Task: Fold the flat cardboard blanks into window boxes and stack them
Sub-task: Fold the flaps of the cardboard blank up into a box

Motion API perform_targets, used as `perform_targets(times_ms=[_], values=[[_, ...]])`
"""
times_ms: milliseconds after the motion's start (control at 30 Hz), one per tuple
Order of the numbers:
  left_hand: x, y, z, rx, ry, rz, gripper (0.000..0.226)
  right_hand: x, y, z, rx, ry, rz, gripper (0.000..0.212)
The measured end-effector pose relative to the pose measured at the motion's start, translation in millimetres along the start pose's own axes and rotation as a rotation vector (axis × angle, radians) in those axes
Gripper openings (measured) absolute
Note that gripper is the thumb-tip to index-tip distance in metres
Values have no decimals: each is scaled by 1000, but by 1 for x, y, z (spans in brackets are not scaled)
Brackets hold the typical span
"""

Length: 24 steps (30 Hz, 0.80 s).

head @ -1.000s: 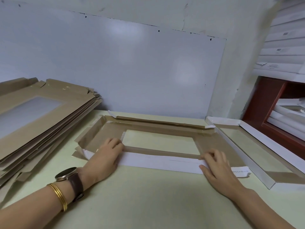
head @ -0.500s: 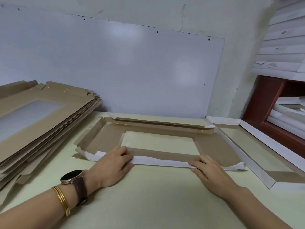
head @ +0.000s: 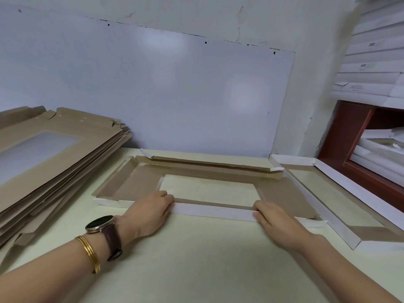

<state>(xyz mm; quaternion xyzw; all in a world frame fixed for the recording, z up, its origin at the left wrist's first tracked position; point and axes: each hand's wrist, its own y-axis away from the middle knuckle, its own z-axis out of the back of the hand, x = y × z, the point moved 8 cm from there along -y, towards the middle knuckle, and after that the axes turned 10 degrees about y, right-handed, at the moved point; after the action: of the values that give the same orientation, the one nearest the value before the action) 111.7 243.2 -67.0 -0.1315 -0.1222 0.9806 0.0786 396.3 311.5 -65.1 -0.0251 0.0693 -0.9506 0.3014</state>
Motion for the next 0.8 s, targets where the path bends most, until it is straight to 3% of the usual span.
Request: perform_targets(times_ms=[233,500,800], values=[[6,-15,-5,-38,-40,25,25,4,-14,-3,49,128,-40,20],[35,-14,-2,-20,-134,128,42,-40,-8,-6,78,140,-193,45],[81,-6,7,57,-172,224,58,-55,-9,-12,137,45,-190,33]])
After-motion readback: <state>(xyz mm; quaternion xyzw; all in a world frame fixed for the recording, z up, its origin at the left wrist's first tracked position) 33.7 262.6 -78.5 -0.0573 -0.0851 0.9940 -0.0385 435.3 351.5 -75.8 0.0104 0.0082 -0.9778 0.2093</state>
